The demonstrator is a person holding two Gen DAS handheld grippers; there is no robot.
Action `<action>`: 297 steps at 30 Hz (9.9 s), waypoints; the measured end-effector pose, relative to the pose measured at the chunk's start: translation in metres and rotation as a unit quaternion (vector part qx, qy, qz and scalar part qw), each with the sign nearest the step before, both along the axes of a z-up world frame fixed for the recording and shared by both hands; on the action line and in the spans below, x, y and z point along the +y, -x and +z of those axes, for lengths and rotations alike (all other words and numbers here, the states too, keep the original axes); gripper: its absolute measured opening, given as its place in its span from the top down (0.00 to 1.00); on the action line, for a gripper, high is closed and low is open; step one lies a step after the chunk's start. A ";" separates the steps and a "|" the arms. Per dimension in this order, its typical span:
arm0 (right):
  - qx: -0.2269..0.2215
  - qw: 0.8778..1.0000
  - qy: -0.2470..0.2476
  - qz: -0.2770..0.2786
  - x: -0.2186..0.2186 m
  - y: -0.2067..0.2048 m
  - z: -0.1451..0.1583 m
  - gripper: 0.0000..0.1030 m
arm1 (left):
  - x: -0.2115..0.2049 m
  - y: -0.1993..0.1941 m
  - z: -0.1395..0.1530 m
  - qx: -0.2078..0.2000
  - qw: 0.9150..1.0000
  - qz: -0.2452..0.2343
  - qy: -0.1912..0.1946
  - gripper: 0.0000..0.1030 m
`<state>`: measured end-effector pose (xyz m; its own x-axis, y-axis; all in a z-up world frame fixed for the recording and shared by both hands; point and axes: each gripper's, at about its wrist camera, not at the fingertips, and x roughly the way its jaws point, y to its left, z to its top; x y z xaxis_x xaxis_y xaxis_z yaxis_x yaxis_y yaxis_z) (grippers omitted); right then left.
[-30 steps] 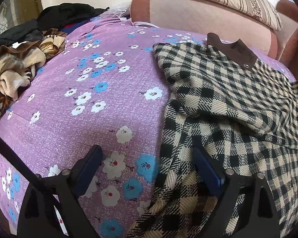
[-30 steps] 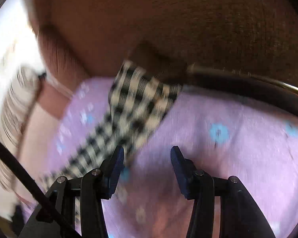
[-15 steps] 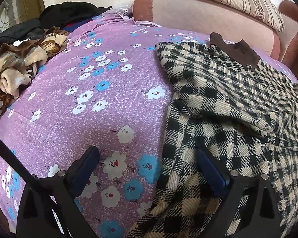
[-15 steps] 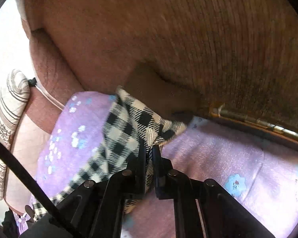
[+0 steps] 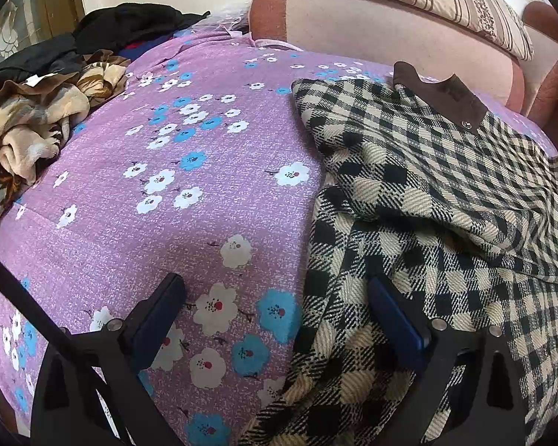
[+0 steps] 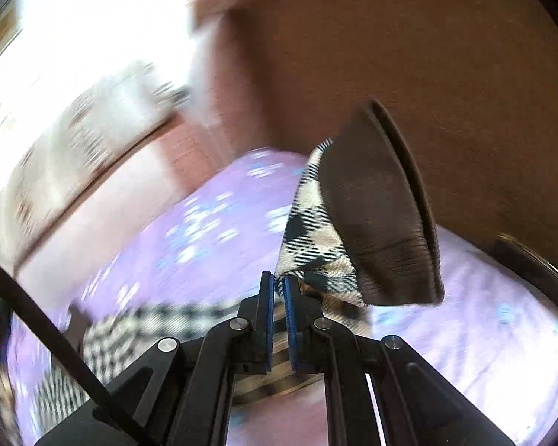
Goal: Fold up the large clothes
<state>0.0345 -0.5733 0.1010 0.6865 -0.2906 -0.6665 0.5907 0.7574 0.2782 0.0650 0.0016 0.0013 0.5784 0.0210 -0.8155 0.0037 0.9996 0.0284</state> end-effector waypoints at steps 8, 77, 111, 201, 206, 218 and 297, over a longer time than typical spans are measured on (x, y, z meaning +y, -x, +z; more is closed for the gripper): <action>0.042 0.971 0.060 0.227 0.150 -0.048 -0.017 0.95 | 0.000 0.001 0.001 -0.001 1.000 0.001 0.005 0.04; 0.022 0.953 -0.197 0.228 0.154 0.006 -0.050 0.44 | -0.114 -0.015 0.062 0.035 0.971 -0.165 0.169 0.21; 0.103 0.954 -0.009 0.282 0.224 -0.083 -0.066 0.51 | -0.035 -0.101 0.018 0.047 0.991 -0.062 0.109 0.75; 0.023 0.836 -0.472 0.278 0.173 0.221 -0.152 0.39 | 0.050 0.179 0.012 0.074 0.960 -0.133 0.235 0.49; 0.055 0.829 -0.477 0.287 0.190 0.235 -0.162 0.39 | 0.059 0.196 0.008 0.074 0.959 -0.124 0.244 0.49; 0.109 0.849 -0.422 0.299 0.215 0.232 -0.166 0.39 | 0.053 0.217 0.004 0.078 0.968 -0.132 0.197 0.44; -0.010 0.968 -0.142 0.208 0.150 -0.119 -0.027 0.27 | 0.081 -0.131 0.083 -0.023 0.946 0.066 0.316 0.35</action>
